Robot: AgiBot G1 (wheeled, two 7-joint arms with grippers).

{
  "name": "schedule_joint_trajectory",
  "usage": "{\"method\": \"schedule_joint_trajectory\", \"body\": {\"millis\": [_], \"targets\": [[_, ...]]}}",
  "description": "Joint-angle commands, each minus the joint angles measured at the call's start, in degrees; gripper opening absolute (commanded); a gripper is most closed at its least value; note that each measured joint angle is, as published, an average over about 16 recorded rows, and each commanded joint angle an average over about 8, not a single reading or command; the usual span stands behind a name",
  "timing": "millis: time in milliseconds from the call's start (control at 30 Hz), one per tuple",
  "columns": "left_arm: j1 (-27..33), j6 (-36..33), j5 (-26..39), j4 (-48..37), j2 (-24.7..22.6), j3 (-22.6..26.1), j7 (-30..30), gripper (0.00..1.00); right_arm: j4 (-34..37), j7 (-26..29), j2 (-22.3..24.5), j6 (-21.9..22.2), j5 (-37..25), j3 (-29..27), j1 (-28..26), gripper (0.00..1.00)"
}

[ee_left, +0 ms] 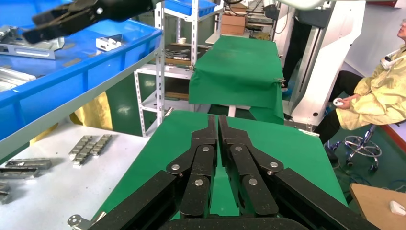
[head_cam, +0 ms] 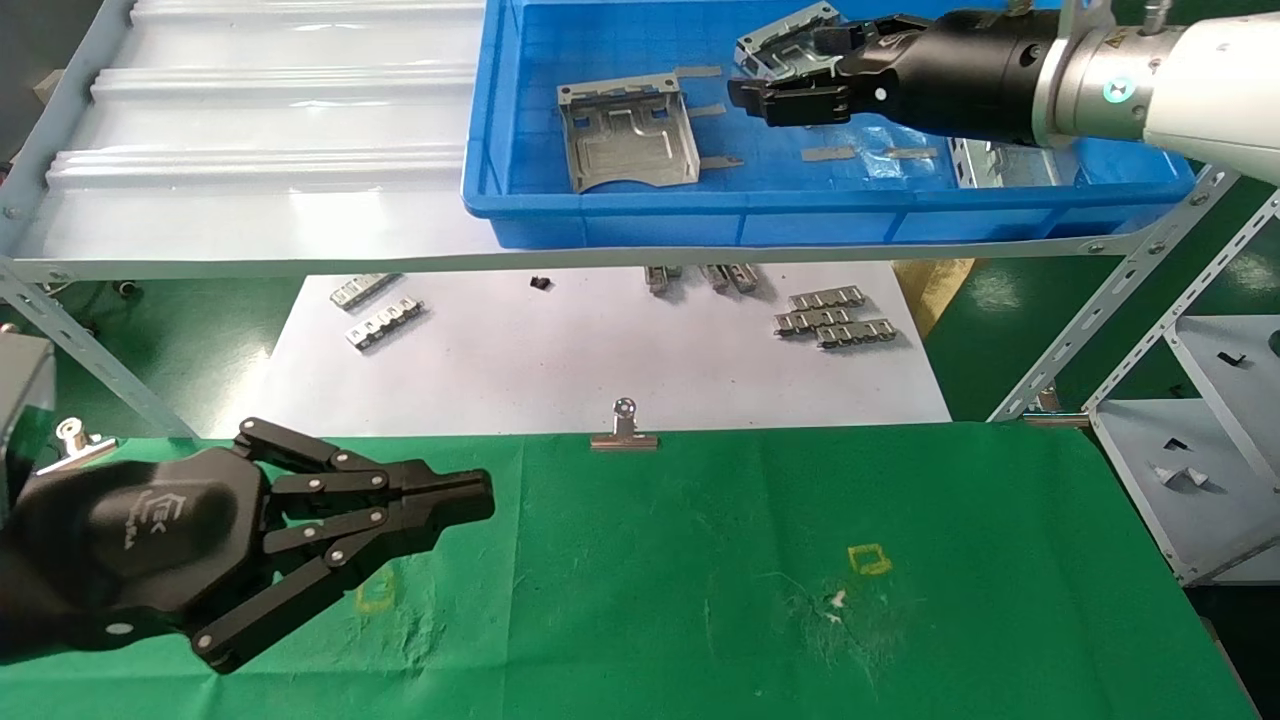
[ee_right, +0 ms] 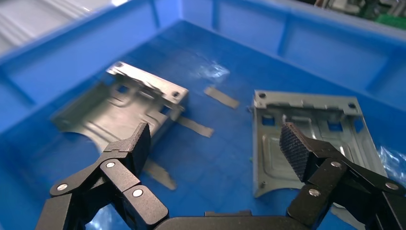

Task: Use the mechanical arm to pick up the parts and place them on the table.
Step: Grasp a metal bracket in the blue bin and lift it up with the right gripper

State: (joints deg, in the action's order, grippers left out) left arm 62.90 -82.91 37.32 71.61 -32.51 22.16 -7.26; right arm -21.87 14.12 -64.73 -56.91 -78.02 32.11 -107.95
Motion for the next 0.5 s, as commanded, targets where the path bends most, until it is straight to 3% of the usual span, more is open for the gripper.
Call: {"method": "schedule_joint_trajectory", "body": {"millis": [33,67,500], "targets": [[0.0,0.0,0.0,0.0,0.0,0.0,0.0,1.0,5.0,-0.8,-2.2,1.8,-2.2,1.2,-2.2,0.06],[0.0,0.0,0.0,0.0,0.0,0.0,0.0,1.0,6.6,-1.3,-3.0,2.5,-2.7,1.5,-2.9,0.0],[0.0,0.0,0.0,0.0,0.0,0.0,0.0,1.0,18.2,-3.3,-10.8,12.3,-4.9,2.6,-6.0,0.0]]}}
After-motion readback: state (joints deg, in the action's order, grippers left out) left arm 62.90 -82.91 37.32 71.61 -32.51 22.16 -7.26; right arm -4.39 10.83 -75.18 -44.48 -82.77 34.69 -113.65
